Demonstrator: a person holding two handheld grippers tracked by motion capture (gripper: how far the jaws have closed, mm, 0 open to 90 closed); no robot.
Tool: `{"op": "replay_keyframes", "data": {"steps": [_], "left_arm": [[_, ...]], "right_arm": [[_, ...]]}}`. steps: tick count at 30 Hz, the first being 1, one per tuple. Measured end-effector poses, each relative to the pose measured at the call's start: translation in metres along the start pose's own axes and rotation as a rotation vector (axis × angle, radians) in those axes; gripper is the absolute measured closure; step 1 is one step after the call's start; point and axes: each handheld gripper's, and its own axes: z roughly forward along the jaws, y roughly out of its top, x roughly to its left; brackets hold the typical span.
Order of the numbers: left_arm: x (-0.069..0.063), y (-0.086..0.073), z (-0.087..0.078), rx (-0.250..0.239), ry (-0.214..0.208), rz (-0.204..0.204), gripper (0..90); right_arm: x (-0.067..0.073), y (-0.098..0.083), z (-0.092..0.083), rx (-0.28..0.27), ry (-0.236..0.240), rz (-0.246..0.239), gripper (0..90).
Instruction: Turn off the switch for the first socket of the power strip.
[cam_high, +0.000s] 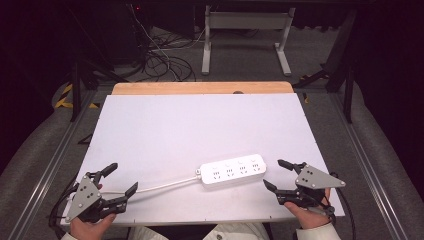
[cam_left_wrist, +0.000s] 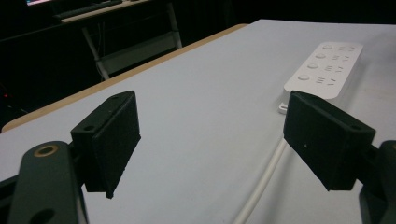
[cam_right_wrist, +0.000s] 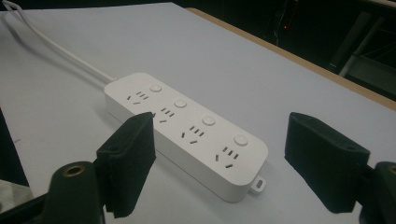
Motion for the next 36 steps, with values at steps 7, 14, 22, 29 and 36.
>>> {"op": "replay_keyframes", "data": {"steps": [7, 14, 22, 29, 36], "left_arm": [[0.0, 0.0, 0.0, 0.002, 0.001, 0.003, 19.2], [0.0, 0.001, 0.0, 0.029, -0.016, -0.018, 19.3], [-0.001, 0.003, 0.001, 0.056, -0.012, -0.017, 19.2], [-0.002, 0.003, 0.002, 0.061, -0.003, 0.005, 19.2], [-0.003, 0.003, 0.002, 0.06, 0.001, 0.01, 19.2]], "right_arm": [[0.0, 0.001, 0.0, 0.005, 0.001, 0.0, 24.6], [0.001, 0.002, 0.001, 0.011, -0.003, 0.007, 23.7], [0.0, 0.006, 0.003, 0.018, 0.007, 0.006, 25.6], [0.0, 0.017, 0.007, 0.026, 0.018, -0.006, 28.0], [0.001, 0.029, 0.015, 0.027, 0.04, -0.019, 28.6]]}}
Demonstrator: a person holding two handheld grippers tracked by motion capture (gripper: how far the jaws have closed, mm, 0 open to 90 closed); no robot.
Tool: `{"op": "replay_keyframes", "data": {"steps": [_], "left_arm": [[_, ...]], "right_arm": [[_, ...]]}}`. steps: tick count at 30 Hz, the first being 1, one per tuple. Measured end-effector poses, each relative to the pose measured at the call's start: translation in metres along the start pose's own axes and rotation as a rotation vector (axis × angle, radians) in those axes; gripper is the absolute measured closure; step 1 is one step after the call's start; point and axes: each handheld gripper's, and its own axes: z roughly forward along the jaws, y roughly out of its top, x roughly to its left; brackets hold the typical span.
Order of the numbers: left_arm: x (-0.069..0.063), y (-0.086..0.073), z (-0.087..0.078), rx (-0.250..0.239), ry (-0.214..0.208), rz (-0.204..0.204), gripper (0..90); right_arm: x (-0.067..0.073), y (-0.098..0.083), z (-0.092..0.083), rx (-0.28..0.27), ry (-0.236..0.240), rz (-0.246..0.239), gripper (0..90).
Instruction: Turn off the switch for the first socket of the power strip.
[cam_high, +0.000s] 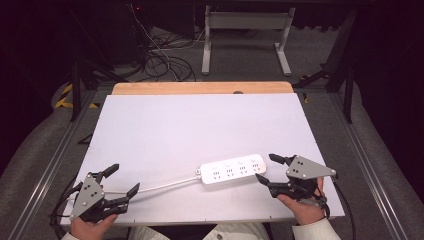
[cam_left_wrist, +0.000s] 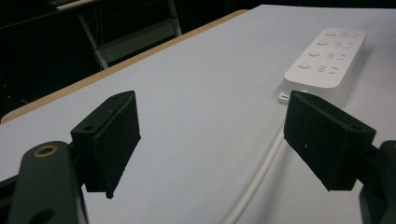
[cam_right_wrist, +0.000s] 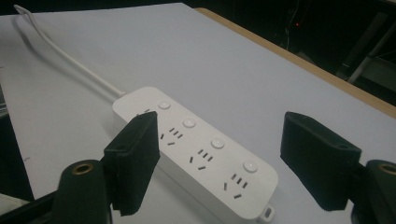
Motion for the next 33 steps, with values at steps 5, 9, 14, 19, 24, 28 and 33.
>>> {"op": "replay_keyframes", "data": {"steps": [5, 9, 14, 19, 24, 28, 33], "left_arm": [[0.0, 0.0, 0.0, -0.004, -0.003, -0.001, 19.2], [0.0, 0.0, 0.0, -0.007, -0.005, -0.006, 19.2], [0.0, 0.0, 0.0, -0.007, -0.006, -0.007, 19.2], [0.0, 0.0, 0.0, -0.007, -0.004, -0.005, 19.2], [0.0, 0.0, 0.0, -0.008, -0.002, -0.003, 19.2], [0.0, 0.0, 0.0, -0.006, -0.002, -0.002, 19.2], [0.0, 0.0, 0.0, -0.002, 0.004, 0.008, 19.2]], "right_arm": [[0.0, 0.01, 0.008, 0.006, 0.026, -0.001, 28.5], [0.0, 0.018, 0.013, 0.013, 0.036, -0.005, 28.6], [0.001, 0.025, 0.02, 0.017, 0.044, -0.013, 29.1], [0.003, 0.032, 0.028, 0.016, 0.056, -0.019, 29.1], [0.006, 0.038, 0.037, 0.022, 0.072, -0.032, 29.5], [0.007, 0.043, 0.043, 0.031, 0.073, -0.038, 30.3], [0.009, 0.047, 0.051, 0.043, 0.076, -0.038, 30.9]]}}
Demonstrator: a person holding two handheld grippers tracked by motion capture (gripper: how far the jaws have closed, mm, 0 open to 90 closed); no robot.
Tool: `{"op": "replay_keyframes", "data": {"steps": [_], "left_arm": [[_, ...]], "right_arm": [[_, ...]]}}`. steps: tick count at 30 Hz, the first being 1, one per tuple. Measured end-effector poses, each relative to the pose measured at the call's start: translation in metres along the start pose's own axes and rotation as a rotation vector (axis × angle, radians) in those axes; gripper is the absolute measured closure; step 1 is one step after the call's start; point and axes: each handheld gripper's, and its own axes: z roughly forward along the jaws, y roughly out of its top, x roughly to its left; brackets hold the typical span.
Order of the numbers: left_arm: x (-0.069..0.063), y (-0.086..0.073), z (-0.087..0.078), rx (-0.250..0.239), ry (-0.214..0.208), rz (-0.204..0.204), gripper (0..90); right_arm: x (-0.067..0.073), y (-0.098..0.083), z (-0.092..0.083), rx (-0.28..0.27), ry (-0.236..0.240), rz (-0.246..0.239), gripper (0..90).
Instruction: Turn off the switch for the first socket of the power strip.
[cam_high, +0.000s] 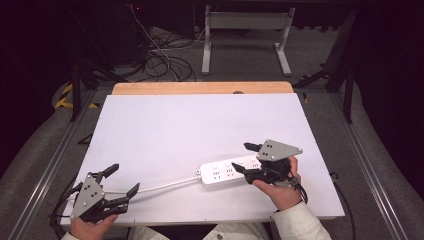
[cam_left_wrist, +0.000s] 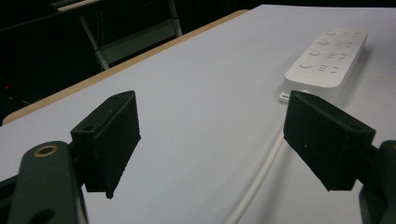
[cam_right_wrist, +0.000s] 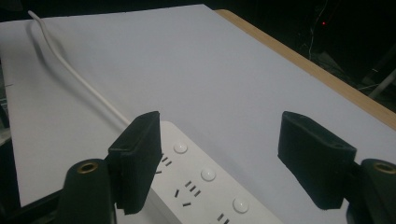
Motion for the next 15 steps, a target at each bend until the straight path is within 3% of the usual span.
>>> {"op": "replay_keyframes", "data": {"steps": [15], "left_arm": [[-0.001, 0.0, 0.0, 0.004, 0.008, 0.003, 19.3]], "right_arm": [[0.002, 0.01, 0.021, 0.01, 0.019, -0.01, 34.8]]}}
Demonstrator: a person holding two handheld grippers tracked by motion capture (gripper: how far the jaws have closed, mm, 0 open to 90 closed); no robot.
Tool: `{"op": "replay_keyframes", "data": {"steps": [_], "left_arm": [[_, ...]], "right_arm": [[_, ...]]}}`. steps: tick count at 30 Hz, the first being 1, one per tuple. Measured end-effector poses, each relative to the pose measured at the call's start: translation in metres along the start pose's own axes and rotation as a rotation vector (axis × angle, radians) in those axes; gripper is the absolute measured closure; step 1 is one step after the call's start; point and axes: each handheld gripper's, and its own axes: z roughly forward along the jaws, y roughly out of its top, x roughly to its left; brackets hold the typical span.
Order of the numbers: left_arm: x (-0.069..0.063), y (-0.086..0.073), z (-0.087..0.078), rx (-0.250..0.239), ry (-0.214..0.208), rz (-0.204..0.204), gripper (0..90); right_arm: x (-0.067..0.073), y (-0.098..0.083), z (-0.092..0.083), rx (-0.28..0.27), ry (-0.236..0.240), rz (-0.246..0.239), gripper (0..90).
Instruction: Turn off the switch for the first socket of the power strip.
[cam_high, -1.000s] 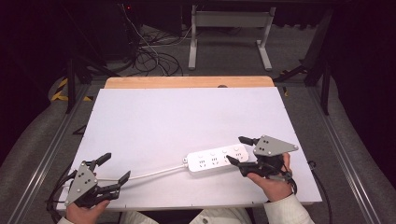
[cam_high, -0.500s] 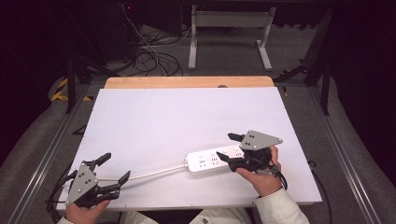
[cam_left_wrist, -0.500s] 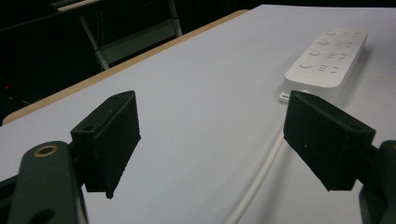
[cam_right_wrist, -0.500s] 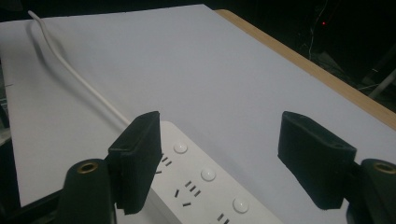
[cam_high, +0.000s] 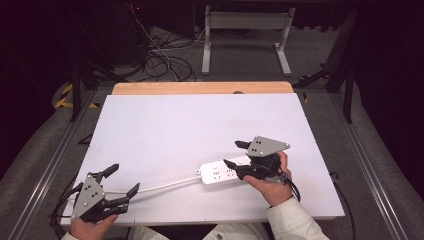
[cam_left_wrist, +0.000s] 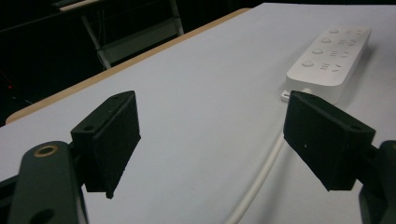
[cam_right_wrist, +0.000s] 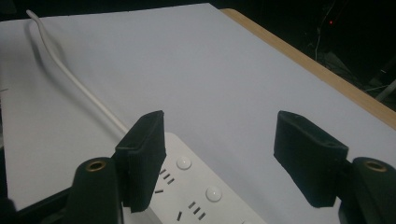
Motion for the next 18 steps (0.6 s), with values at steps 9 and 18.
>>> {"op": "replay_keyframes", "data": {"steps": [9, 18], "left_arm": [[-0.001, 0.0, 0.0, 0.001, 0.001, -0.005, 19.3], [-0.001, 0.0, 0.0, 0.005, -0.002, -0.003, 19.3]], "right_arm": [[0.001, 0.004, 0.011, 0.005, 0.004, -0.002, 39.1], [0.002, 0.003, 0.015, 0.016, 0.03, -0.003, 64.7]]}}
